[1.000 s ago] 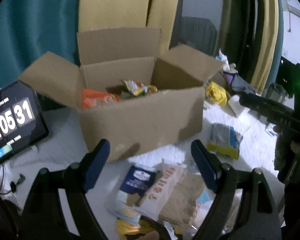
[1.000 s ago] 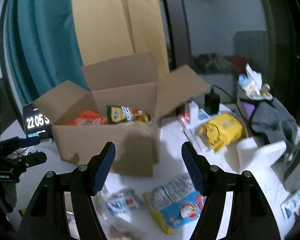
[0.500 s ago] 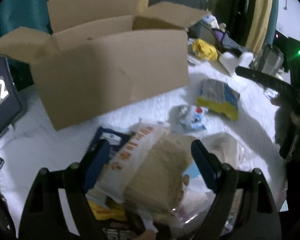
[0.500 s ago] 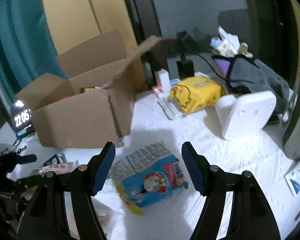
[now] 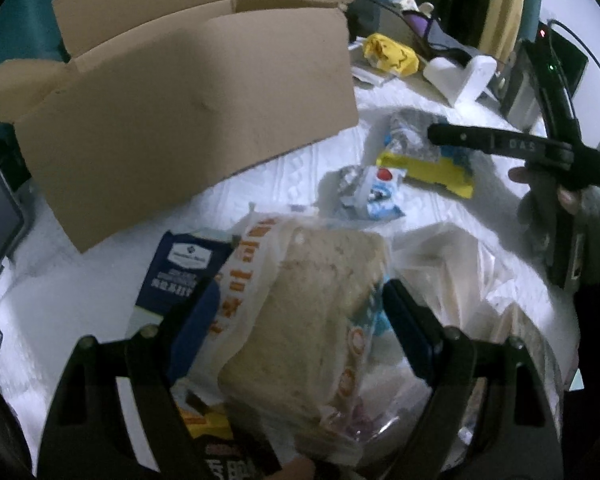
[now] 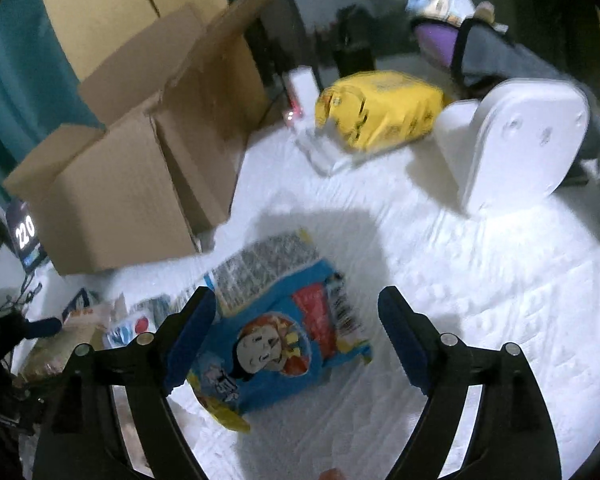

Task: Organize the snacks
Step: 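Grasp the blue-white snack bag with the right gripper while the left grasps the bread loaf, then lower both held items into the box and open both grippers, then withdraw both grippers from the box toward the table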

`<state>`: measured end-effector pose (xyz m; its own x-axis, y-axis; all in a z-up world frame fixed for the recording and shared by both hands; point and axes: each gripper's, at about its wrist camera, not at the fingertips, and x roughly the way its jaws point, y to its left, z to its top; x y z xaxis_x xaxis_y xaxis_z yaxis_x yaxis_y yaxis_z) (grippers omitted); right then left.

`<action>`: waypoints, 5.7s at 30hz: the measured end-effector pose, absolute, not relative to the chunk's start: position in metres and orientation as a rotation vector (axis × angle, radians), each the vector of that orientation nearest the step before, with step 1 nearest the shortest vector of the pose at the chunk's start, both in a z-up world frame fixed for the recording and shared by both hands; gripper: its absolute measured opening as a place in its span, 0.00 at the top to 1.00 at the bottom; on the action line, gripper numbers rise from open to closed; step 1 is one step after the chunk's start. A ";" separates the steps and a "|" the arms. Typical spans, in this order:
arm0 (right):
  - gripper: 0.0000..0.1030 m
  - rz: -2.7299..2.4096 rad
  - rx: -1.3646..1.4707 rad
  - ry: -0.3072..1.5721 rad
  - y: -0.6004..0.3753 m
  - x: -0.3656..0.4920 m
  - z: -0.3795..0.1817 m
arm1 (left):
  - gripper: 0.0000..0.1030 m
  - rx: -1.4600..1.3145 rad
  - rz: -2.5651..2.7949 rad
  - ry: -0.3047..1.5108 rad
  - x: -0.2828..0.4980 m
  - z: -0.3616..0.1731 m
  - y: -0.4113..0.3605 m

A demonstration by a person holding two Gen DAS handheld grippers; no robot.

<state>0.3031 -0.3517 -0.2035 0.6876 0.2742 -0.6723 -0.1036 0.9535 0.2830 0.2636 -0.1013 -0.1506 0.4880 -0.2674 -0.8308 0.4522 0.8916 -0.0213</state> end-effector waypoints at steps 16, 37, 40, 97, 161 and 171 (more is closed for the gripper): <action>0.51 0.293 0.194 0.793 -0.333 0.296 -0.202 | 0.60 0.106 -0.461 0.972 0.275 -0.162 -0.079; 0.67 0.291 0.180 0.603 -0.332 0.266 -0.124 | 0.68 0.094 -0.413 0.780 0.253 -0.098 -0.047; 0.67 0.306 0.171 0.576 -0.328 0.265 -0.110 | 0.68 0.085 -0.408 0.757 0.256 -0.088 -0.043; 0.56 0.399 0.037 0.421 -0.217 0.442 -0.044 | 0.24 -0.030 -0.283 0.609 0.415 -0.030 -0.002; 0.42 0.374 -0.016 0.421 -0.225 0.198 -0.047 | 0.21 -0.093 -0.343 0.497 0.187 -0.013 -0.003; 0.42 0.355 -0.046 0.465 -0.229 0.155 -0.072 | 0.21 -0.093 -0.359 0.537 0.152 -0.037 -0.011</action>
<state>0.1555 -0.2293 -0.0722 0.8338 0.3241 -0.4470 -0.3449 0.9379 0.0368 0.1524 -0.0110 -0.0366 0.7985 -0.3585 -0.4837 0.3100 0.9335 -0.1801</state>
